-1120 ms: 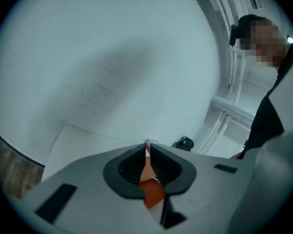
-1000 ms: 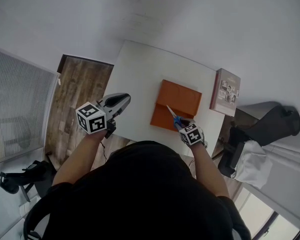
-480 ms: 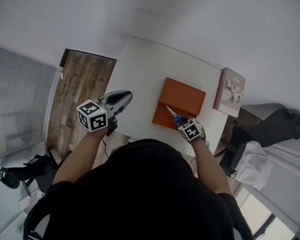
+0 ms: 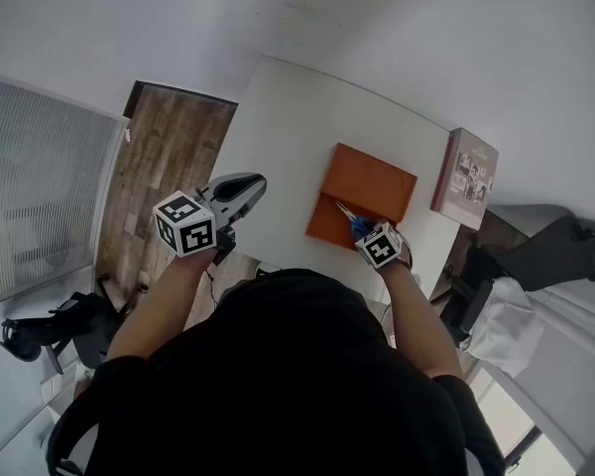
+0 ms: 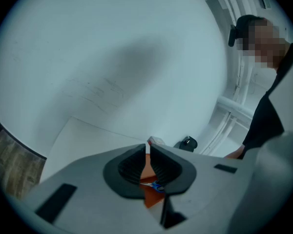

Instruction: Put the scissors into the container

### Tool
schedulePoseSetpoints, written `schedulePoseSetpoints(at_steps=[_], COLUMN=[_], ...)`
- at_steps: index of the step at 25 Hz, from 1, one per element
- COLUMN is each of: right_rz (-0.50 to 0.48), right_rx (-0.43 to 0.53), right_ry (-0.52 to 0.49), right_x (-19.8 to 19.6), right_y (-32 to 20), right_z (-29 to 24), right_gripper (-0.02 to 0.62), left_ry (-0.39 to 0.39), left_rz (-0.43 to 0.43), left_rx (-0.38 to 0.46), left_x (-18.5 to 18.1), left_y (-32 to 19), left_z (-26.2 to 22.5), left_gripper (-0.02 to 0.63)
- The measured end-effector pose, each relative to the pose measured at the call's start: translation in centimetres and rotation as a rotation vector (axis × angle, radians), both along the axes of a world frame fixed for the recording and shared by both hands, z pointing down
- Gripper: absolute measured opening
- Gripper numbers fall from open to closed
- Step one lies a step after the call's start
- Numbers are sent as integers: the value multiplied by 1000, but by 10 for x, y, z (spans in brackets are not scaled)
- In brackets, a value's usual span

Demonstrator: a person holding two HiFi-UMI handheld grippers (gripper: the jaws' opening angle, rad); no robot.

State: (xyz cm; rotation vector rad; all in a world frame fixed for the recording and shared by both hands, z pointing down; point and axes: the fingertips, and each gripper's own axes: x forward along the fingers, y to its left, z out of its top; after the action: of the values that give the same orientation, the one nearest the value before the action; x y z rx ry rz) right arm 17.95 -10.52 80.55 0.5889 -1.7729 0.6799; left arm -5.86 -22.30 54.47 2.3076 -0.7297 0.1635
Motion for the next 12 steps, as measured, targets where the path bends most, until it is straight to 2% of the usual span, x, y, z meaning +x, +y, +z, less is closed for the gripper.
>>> schedulePoseSetpoints(at_steps=[12], right_rz=[-88], right_rx=[0], right_ry=[20], right_x=[-15], right_y=[-3], right_z=[6], right_gripper=[89], left_ry=[-2], left_rz=[-19], left_rx=[-21], left_x=[-2], left_y=[11], left_z=[6], left_gripper=[35])
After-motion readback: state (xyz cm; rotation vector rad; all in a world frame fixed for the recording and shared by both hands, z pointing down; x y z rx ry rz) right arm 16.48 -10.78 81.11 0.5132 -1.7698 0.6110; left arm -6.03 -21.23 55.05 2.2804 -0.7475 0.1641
